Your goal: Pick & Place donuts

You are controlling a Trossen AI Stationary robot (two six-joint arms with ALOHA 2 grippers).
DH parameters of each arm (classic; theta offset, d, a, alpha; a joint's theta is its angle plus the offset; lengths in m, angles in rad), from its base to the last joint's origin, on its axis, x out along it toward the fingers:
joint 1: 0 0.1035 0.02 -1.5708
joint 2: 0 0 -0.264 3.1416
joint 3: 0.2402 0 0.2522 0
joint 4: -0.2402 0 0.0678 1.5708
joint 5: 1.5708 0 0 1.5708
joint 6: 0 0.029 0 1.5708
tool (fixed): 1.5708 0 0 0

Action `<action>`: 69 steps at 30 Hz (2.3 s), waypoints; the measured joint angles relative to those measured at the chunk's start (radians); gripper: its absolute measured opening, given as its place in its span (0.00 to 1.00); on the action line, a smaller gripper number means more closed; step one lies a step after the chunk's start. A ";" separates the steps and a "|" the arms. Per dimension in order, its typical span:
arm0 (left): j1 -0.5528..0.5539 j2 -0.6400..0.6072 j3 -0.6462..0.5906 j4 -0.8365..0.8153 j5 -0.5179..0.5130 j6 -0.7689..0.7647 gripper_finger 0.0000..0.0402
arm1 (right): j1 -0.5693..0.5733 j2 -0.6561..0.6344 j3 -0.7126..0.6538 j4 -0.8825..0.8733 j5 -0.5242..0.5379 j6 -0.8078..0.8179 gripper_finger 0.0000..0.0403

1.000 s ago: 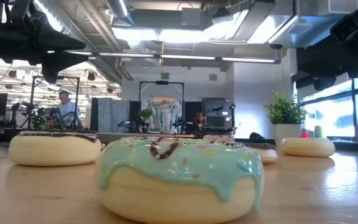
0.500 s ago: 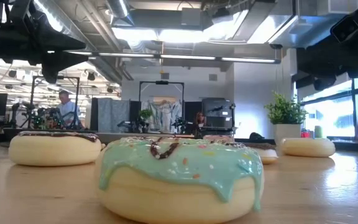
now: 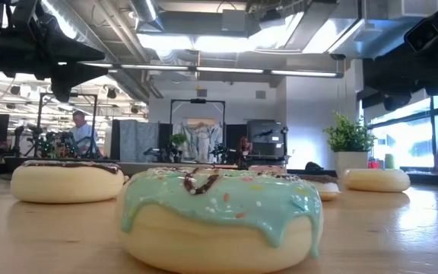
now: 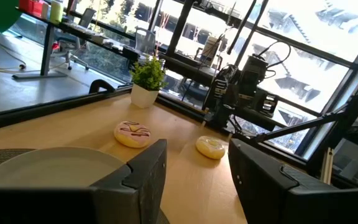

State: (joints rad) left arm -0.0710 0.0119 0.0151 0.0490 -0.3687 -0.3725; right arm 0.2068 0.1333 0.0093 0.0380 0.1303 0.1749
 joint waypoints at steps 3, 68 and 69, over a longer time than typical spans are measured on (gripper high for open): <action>0.000 0.000 0.000 0.000 0.000 0.000 0.42 | 0.000 0.000 0.000 0.000 0.000 0.005 0.44; 0.025 0.815 0.789 -1.023 0.207 -0.194 0.51 | -0.001 0.077 0.000 0.032 0.829 0.238 0.44; 0.020 0.873 0.823 -1.119 0.253 -0.230 0.51 | -0.001 0.077 0.000 0.031 0.829 0.238 0.44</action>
State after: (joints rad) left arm -0.0508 0.8849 0.8382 -1.0699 -0.1158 -0.6022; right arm 0.2058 0.2104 0.0097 0.0688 0.9596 0.4125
